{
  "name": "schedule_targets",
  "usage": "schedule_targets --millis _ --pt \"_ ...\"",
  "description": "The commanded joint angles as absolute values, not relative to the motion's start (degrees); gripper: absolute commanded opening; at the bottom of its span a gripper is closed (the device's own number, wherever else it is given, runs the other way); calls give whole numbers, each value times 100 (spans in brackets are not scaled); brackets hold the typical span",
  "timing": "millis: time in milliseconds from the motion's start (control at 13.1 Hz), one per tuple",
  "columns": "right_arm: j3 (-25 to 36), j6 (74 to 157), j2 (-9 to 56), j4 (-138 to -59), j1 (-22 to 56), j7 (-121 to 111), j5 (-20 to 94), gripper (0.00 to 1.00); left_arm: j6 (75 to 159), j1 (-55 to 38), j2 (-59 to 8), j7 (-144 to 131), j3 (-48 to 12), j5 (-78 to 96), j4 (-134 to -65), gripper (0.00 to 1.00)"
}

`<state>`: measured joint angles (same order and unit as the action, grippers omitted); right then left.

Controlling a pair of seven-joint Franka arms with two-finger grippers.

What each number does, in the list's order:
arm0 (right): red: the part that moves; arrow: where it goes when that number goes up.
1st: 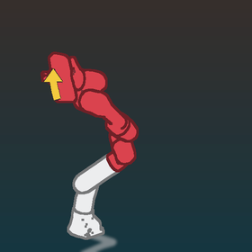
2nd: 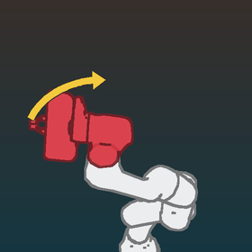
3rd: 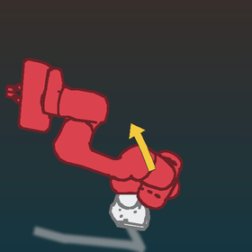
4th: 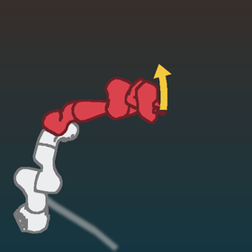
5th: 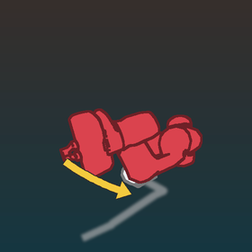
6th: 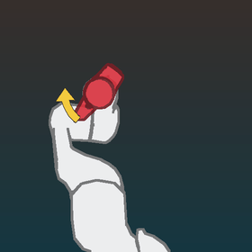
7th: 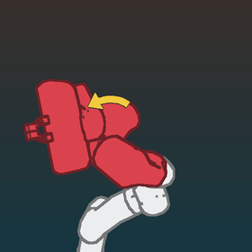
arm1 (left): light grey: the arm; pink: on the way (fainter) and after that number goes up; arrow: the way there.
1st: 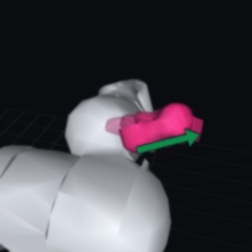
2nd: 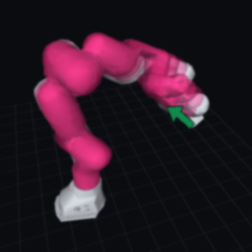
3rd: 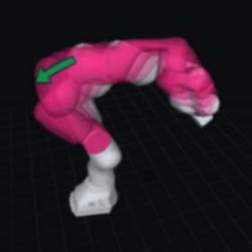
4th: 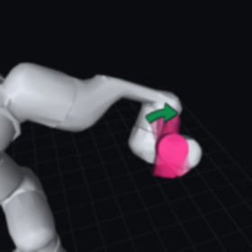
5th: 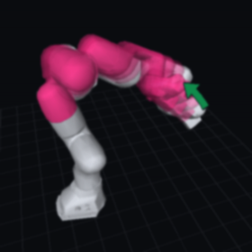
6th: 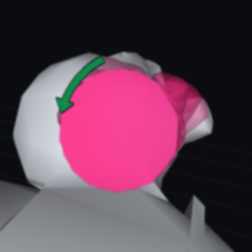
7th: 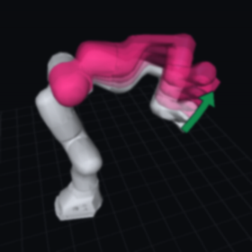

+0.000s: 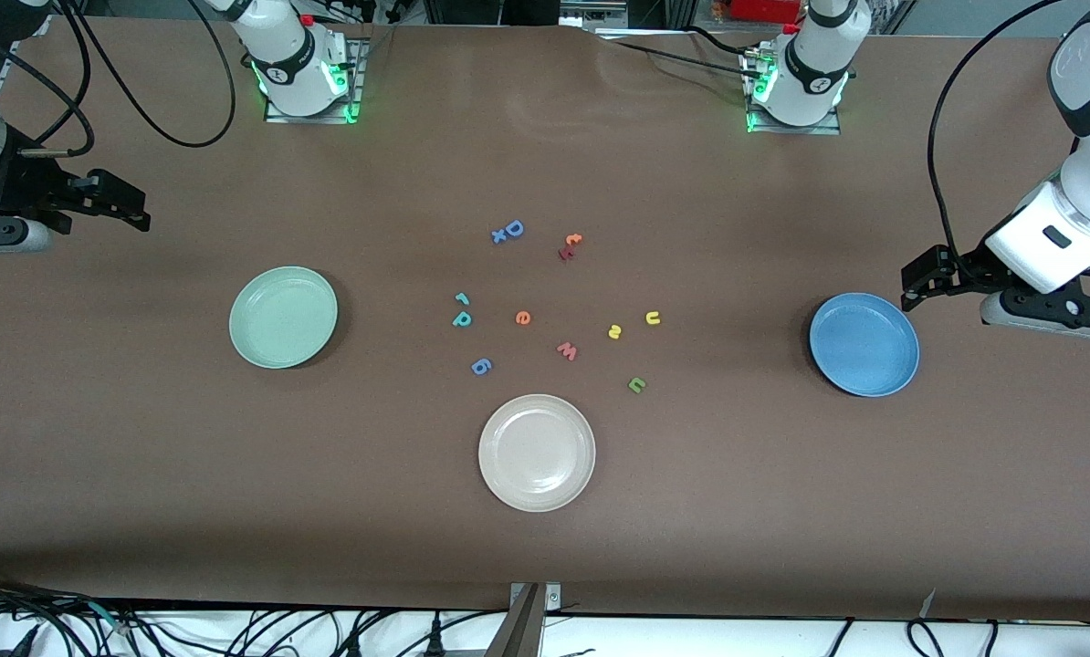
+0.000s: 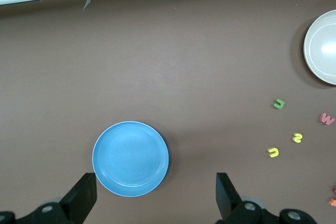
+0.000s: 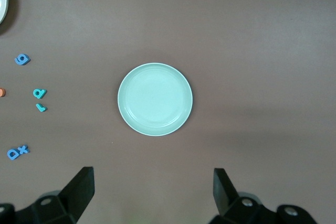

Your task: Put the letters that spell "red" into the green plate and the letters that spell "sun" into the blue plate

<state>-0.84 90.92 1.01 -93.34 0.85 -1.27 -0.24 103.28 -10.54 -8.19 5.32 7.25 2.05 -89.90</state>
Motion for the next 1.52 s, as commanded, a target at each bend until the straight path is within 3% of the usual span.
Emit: schedule_targets --millis 0,1448 --pt "-97 9113 114 -9246 62 -149 0 100 10195 -1037 -870 607 703 70 -8833 100" --pt "-123 9097 167 -9237 70 -105 -70 100 10187 -1037 -870 615 694 62 -8833 100"
